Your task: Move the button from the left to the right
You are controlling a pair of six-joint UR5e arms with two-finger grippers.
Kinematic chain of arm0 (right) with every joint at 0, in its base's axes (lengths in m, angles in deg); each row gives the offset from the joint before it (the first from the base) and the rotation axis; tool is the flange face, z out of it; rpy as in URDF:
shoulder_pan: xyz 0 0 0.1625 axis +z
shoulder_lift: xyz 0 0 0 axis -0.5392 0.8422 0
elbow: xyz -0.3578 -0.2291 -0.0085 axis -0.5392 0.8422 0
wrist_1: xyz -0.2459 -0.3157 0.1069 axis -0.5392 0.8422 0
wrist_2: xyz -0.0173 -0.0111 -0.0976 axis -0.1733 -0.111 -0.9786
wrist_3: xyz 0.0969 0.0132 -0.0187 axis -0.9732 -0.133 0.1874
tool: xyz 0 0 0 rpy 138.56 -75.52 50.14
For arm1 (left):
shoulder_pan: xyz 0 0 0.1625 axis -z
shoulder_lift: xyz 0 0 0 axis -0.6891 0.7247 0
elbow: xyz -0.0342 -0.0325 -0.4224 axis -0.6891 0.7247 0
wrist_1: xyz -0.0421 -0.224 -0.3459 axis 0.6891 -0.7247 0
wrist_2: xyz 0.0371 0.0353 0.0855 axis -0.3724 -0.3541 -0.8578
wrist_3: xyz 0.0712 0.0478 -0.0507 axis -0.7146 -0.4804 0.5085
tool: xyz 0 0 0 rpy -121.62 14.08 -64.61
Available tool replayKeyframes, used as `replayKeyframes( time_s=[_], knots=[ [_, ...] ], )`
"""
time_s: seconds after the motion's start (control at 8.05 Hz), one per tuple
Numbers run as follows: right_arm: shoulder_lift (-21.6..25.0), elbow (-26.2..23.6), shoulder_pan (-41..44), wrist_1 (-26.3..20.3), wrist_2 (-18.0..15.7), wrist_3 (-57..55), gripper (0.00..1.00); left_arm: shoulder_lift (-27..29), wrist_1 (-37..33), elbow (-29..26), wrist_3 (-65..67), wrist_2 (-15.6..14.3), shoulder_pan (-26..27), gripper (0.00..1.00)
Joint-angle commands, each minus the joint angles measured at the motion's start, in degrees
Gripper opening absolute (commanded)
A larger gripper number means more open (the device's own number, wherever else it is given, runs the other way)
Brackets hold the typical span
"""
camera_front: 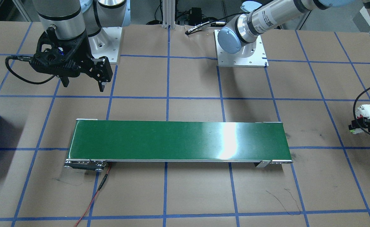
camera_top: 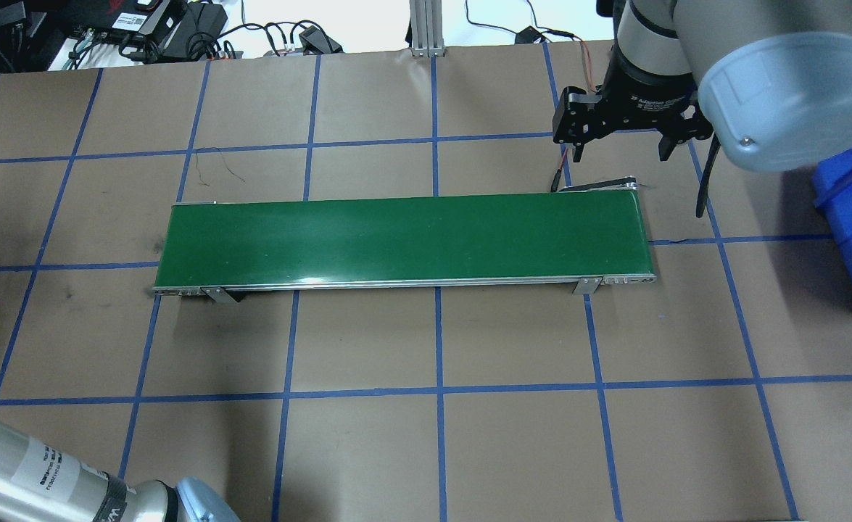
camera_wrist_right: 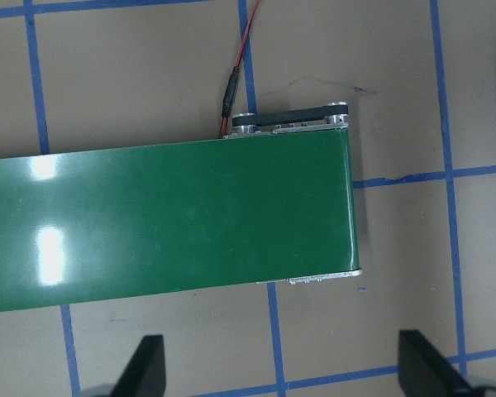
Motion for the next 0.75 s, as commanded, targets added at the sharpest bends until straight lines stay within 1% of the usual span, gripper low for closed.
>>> replayKeyframes(
  time_s=[0.0,0.12,0.25,0.5,0.62],
  knots=[
    [0.0,0.0,0.0,-0.05,-0.1,-0.27,1.0,0.1,0.02,0.0,0.2,-0.04,0.0,0.41],
    [0.0,0.0,0.0,-0.05,-0.1,-0.27,1.0,0.1,0.1,-0.09,0.11,-0.13,0.0,0.22],
    [0.0,0.0,0.0,-0.05,-0.1,-0.27,1.0,-0.33,0.02,-0.17,0.2,-0.13,0.09,0.1],
    [0.0,0.0,0.0,-0.05,-0.1,-0.27,1.0,-1.21,0.02,-0.35,1.78,-0.31,0.17,0.0],
    [0.0,0.0,0.0,-0.05,-0.1,-0.27,1.0,-2.52,-0.5,-0.61,1.78,-0.39,0.61,0.0]
  ],
)
